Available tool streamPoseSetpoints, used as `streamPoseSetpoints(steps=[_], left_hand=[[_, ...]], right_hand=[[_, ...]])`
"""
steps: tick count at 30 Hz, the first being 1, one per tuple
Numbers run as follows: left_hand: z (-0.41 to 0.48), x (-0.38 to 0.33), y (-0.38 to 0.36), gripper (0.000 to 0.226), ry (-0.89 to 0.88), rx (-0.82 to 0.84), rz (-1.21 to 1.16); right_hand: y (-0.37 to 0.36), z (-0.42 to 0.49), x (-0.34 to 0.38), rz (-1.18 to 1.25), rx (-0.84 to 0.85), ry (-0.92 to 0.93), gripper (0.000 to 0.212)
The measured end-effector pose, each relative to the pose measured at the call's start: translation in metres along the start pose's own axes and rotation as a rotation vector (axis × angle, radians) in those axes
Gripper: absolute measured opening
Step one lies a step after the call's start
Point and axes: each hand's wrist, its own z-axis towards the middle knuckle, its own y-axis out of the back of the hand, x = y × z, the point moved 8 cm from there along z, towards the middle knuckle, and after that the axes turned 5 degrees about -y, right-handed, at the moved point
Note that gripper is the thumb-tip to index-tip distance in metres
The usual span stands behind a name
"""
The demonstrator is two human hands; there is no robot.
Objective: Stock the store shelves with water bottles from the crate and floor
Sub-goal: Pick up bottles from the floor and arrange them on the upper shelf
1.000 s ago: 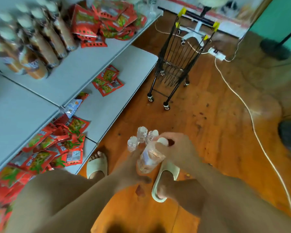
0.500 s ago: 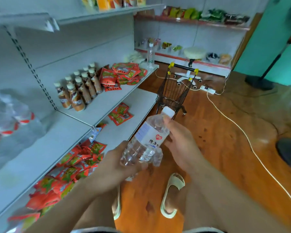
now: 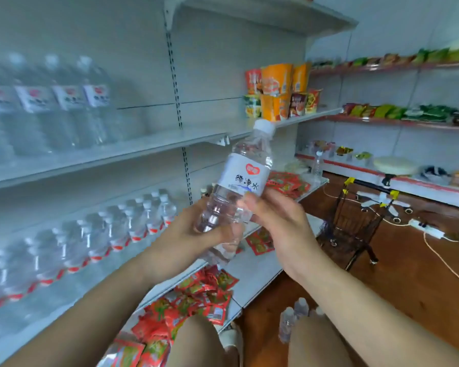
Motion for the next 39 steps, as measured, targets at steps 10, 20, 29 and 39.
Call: streamPoseSetpoints(steps=[10, 20, 29, 39], left_hand=[[-0.028, -0.038, 0.071, 0.048, -0.01, -0.276, 0.216], [0.019, -0.06, 0.15, 0.049, -0.047, -0.457, 0.399], [0.101, -0.059, 0.216, 0.051, -0.156, -0.533, 0.579], [0.183, -0.011, 0.299, 0.055, 0.003, -0.465, 0.815]], right_hand=[[-0.079, 0.037, 0.025, 0.055, 0.208, 0.04, 0.02], [-0.125, 0.126, 0.047, -0.038, 0.328, 0.144, 0.025], [-0.159, 0.237, 0.043, -0.407, 0.387, 0.245, 0.049], [-0.189, 0.353, -0.007, -0.462, 0.374, 0.289, 0.057]])
